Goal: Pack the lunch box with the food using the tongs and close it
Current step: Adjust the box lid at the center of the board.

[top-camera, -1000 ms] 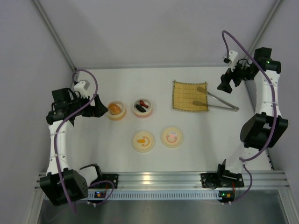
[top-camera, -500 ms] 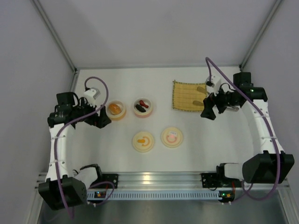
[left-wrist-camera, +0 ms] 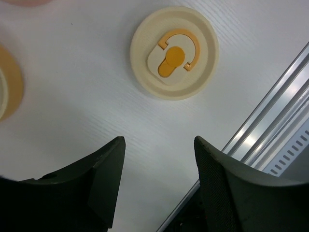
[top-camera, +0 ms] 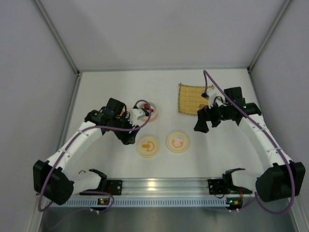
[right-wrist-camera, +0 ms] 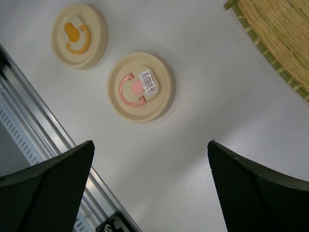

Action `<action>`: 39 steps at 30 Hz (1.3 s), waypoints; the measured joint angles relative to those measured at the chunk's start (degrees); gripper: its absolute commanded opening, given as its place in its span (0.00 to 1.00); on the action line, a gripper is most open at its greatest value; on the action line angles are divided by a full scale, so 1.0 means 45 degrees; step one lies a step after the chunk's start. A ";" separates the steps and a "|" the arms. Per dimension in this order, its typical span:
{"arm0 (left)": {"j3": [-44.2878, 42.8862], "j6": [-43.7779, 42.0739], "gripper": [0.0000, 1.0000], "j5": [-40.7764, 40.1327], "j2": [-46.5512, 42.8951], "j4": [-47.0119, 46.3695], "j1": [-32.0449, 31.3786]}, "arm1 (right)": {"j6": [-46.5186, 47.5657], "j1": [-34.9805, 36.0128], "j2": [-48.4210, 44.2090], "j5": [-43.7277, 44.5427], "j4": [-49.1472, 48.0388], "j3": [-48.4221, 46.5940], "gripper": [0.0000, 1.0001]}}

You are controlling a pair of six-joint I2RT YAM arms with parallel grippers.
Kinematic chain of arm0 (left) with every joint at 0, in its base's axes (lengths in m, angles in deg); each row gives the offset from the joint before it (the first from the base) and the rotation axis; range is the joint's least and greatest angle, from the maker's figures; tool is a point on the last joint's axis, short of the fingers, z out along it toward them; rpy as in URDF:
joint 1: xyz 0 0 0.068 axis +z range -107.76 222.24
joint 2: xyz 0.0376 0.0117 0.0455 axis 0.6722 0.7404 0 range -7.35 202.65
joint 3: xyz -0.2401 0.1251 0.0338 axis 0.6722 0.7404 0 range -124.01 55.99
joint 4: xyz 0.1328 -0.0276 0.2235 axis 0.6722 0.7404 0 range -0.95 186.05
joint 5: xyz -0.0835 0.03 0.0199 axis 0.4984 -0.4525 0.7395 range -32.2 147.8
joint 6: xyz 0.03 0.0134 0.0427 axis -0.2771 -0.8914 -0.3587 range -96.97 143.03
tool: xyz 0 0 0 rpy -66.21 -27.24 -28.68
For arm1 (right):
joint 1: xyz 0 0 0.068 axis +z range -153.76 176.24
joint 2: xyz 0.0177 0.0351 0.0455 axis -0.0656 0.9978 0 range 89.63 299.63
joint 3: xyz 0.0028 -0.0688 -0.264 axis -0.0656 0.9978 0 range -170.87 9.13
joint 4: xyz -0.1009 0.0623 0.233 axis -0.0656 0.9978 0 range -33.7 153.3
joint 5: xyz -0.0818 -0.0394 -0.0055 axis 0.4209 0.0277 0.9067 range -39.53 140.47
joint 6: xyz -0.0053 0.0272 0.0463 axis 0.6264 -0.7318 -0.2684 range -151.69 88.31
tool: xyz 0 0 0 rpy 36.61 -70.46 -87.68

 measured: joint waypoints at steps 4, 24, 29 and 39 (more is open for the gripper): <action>-0.0005 0.0656 0.55 -0.0335 0.1613 -0.0024 -0.0253 | -0.1967 0.1239 -0.0019 -0.0311 -0.1700 0.0627 0.99; -0.0073 0.5435 0.41 -0.1559 0.6086 -0.1394 -0.0325 | -1.2235 0.5848 0.3706 -0.0549 -1.1560 0.3390 0.78; -0.0073 0.6178 0.40 -0.1763 0.6314 -0.1812 -0.0340 | -1.3114 0.6436 0.4493 -0.0180 -1.2575 0.3589 0.64; -0.0155 0.6902 0.16 -0.1345 0.7232 -0.2205 -0.0481 | -1.3911 0.7441 0.4945 0.1161 -1.2604 0.3619 0.57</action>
